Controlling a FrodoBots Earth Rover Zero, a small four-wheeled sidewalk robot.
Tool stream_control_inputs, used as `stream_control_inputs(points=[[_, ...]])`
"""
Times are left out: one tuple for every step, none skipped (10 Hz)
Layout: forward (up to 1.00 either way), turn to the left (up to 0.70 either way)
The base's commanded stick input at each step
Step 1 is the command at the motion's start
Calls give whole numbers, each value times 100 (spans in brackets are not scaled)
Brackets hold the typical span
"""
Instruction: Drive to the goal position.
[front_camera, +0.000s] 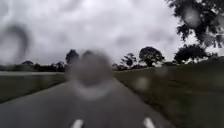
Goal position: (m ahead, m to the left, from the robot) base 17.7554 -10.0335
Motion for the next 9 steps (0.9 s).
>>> stream_control_inputs(points=[[100, 0], [100, 0], [100, 3], [100, 18], [100, 33], [100, 40], [100, 40], [100, 40], [100, 40]])
